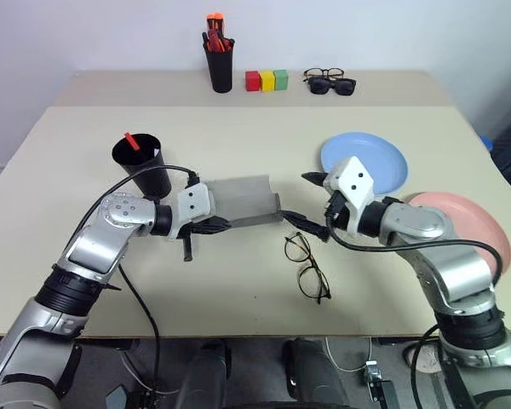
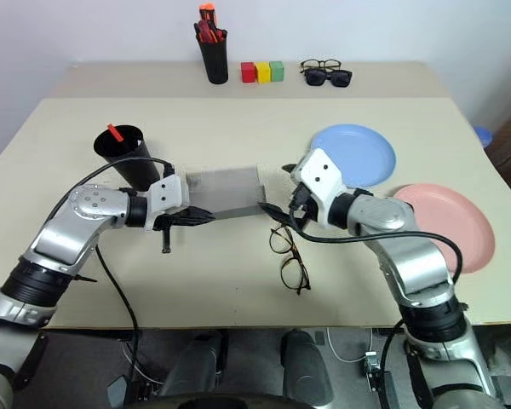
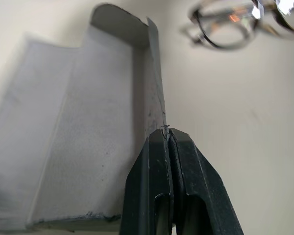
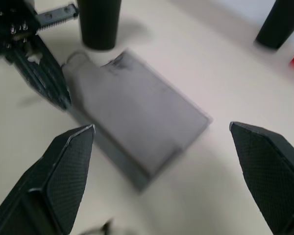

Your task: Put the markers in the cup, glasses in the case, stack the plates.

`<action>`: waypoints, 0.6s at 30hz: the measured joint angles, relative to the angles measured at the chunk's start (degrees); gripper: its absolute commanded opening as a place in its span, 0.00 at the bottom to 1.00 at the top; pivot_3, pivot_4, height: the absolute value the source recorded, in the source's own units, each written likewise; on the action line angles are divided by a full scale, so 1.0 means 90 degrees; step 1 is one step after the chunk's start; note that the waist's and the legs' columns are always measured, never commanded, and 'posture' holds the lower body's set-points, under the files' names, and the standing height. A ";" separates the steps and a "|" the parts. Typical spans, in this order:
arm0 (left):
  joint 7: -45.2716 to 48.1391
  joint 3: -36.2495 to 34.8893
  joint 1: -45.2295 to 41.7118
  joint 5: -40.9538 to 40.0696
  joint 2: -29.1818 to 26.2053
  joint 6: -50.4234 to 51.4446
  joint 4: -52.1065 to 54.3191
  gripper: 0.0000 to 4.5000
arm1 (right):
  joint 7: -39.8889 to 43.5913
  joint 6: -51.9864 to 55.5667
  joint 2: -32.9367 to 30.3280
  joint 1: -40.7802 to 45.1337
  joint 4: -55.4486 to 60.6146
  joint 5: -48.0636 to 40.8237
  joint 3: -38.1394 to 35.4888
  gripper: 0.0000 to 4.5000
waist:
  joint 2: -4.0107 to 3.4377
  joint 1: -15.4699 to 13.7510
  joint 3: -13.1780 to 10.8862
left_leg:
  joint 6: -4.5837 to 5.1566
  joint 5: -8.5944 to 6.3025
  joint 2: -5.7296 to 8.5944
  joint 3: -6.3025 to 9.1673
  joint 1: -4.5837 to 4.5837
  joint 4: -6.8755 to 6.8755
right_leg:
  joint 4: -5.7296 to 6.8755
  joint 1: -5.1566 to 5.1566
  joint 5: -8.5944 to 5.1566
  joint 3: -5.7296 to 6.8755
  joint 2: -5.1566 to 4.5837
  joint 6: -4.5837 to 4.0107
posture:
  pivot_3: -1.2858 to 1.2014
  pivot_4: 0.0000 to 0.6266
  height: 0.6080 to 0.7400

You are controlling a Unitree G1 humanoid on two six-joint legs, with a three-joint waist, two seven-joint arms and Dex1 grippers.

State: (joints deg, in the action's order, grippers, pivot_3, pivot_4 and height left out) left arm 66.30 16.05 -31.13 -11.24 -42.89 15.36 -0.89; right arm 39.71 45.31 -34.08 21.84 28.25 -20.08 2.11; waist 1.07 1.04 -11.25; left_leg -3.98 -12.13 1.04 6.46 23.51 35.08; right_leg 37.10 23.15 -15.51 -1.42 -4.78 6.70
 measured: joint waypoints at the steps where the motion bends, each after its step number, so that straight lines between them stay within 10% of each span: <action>1: 0.0116 0.0007 -0.0004 -0.0001 0.0008 -0.0028 -0.0046 0.17 | 0.0005 0.0257 -0.0078 -0.0139 0.0122 -0.0161 -0.0104 1.00 | 0.0000 -0.0019 0.0000 | 0.0002 -0.0001 0.0000 0.0000 0.0001 0.0000 | 0.0000 0.0000 0.0000 0.0000 0.0000 0.0000 | 0.52 0.24 1.00; 4: 0.0258 0.0008 -0.0008 0.0040 0.0038 -0.0194 -0.0221 0.48 | -0.0004 0.0984 -0.0251 -0.0542 0.0399 -0.0581 -0.0376 1.00 | 0.0000 -0.0027 0.0000 | 0.0008 -0.0005 0.0000 -0.0001 0.0003 0.0004 | 0.0001 0.0000 0.0000 0.0000 0.0000 0.0002 | 0.52 0.24 1.00; 18: -0.0314 -0.1252 0.1442 -0.0508 -0.0036 0.0018 0.0861 0.48 | -0.1105 0.3652 0.0162 -0.1158 0.1043 -0.1835 -0.1123 1.00 | -0.0001 0.0001 0.0001 | 0.0017 -0.0010 -0.0005 -0.0002 -0.0001 0.0006 | 0.0005 0.0000 0.0000 0.0000 0.0001 0.0001 | 0.52 0.24 1.00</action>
State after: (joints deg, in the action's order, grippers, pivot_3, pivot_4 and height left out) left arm 63.47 4.79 -18.15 -15.81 -43.21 15.52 6.86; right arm 29.77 78.17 -32.62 11.41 37.63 -36.60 -8.00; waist 1.06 1.05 -11.24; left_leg -3.82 -12.22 1.00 6.45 23.50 35.14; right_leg 37.14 23.15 -15.51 -1.42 -4.76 6.71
